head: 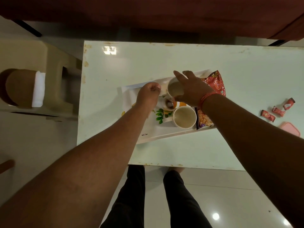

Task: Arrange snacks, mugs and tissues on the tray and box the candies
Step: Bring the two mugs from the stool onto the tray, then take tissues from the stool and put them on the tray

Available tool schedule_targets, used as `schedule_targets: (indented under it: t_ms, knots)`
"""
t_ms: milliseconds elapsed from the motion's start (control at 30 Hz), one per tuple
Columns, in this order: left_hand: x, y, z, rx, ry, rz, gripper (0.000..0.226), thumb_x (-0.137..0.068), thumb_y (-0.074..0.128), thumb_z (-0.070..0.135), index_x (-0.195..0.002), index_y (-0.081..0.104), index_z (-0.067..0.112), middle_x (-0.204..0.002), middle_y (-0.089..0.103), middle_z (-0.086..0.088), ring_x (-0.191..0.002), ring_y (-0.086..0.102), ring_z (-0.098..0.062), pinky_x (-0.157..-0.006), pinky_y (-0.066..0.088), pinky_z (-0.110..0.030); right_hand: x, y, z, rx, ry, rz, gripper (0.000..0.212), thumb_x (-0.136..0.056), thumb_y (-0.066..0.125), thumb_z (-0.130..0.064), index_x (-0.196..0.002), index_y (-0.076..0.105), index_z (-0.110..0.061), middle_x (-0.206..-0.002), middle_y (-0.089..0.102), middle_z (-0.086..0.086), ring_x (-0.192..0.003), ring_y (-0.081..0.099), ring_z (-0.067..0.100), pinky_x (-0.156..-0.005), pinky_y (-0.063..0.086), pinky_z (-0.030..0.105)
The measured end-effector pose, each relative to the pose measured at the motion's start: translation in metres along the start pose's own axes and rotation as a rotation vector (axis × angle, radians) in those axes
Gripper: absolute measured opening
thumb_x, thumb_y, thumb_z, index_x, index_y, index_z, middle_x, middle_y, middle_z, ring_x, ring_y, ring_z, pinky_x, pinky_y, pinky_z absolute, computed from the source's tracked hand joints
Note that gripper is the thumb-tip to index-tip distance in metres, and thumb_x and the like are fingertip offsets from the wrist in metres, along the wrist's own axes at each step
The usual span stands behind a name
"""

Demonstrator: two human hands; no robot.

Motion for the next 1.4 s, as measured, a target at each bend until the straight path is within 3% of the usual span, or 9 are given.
schedule_targets:
  t_ms: [167,300,500,733,867,1000,1133,1267,1400]
  knots:
    - [-0.003,-0.043,-0.004,-0.017,0.033,0.090,0.034,-0.101,0.043,0.033,-0.125,0.062,0.018,-0.120,0.065,0.000,-0.102,0.058,-0.015,-0.082,0.045,-0.023,-0.004,-0.004,-0.045,0.011,-0.052,0.154,0.080,-0.093,0.058,-0.043,-0.157,0.012,-0.026,-0.163,0.013,0.011,-0.148,0.016,0.036,-0.117,0.028,0.051]
    - [-0.006,-0.090,-0.016,-0.033,0.035,0.129,0.044,-0.101,0.042,0.039,-0.139,0.050,0.018,-0.143,0.054,-0.002,-0.130,0.050,-0.019,-0.107,0.038,-0.030,-0.020,0.016,-0.102,0.013,-0.124,0.103,0.076,-0.096,0.050,-0.049,-0.157,0.010,-0.027,-0.164,0.009,0.010,-0.150,0.012,0.033,-0.120,0.022,0.049]
    - [-0.016,-0.180,-0.048,-0.144,0.006,0.201,0.059,-0.101,0.035,0.053,-0.152,0.029,0.024,-0.159,0.033,-0.001,-0.144,0.034,-0.024,-0.115,0.032,-0.040,-0.051,0.044,-0.199,-0.020,-0.168,0.019,0.075,-0.098,0.042,-0.054,-0.157,0.005,-0.026,-0.165,0.004,0.007,-0.151,0.007,0.032,-0.121,0.018,0.047]
    - [-0.016,-0.305,-0.056,-0.411,0.302,0.378,0.058,-0.100,0.042,0.046,-0.148,0.037,0.013,-0.153,0.041,-0.008,-0.143,0.035,-0.026,-0.117,0.031,-0.042,-0.090,0.072,-0.316,-0.080,-0.210,-0.058,0.075,-0.099,0.044,-0.049,-0.157,0.008,-0.020,-0.165,0.007,0.011,-0.151,0.009,0.032,-0.122,0.016,0.045]
    - [-0.014,-0.394,-0.063,-0.593,0.371,0.592,0.059,-0.098,0.039,0.048,-0.148,0.037,0.018,-0.151,0.045,-0.006,-0.141,0.039,-0.024,-0.119,0.026,-0.042,-0.114,0.088,-0.397,-0.204,-0.262,-0.101,0.075,-0.093,0.055,-0.038,-0.155,0.020,-0.014,-0.160,0.022,0.015,-0.144,0.029,0.035,-0.117,0.029,0.046]
    - [-0.021,-0.468,-0.101,-0.239,0.230,0.700,0.053,-0.098,0.044,0.037,-0.146,0.042,0.013,-0.145,0.051,-0.009,-0.132,0.049,-0.023,-0.112,0.036,-0.035,-0.130,0.106,-0.460,-0.345,-0.217,-0.148,0.066,-0.100,0.048,-0.037,-0.154,0.023,-0.009,-0.159,0.023,0.015,-0.145,0.029,0.031,-0.117,0.028,0.037]
    - [-0.032,-0.495,-0.151,0.092,-0.065,0.622,0.046,-0.103,0.034,0.039,-0.140,0.048,0.015,-0.141,0.053,-0.006,-0.126,0.050,-0.020,-0.103,0.038,-0.031,-0.139,0.118,-0.504,-0.483,-0.123,-0.134,0.043,-0.104,0.041,-0.023,-0.143,0.041,-0.006,-0.139,0.052,0.015,-0.125,0.051,0.030,-0.095,0.038,0.028]
    - [-0.040,-0.491,-0.174,0.136,-0.145,0.464,0.045,-0.103,0.029,0.038,-0.127,0.060,0.016,-0.125,0.062,-0.005,-0.110,0.056,-0.016,-0.089,0.038,-0.029,-0.143,0.137,-0.527,-0.686,-0.007,-0.157,0.038,-0.098,0.044,-0.013,-0.136,0.048,-0.011,-0.125,0.061,0.010,-0.098,0.054,0.021,-0.080,0.041,0.027]
    - [-0.039,-0.488,-0.176,0.209,-0.135,0.430,0.043,-0.100,0.033,0.039,-0.117,0.066,0.018,-0.112,0.068,-0.005,-0.105,0.063,-0.020,-0.100,0.048,-0.040,-0.143,0.146,-0.534,-0.765,0.009,-0.109,0.038,-0.094,0.056,-0.016,-0.131,0.050,-0.010,-0.118,0.063,0.008,-0.092,0.054,0.018,-0.072,0.041,0.024]
Point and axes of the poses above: each hand's wrist, its own x-axis away from the middle knuckle, its own y-axis out of the palm, z = x × y, the point moved 8 cm from there along -x, towards the middle knuckle
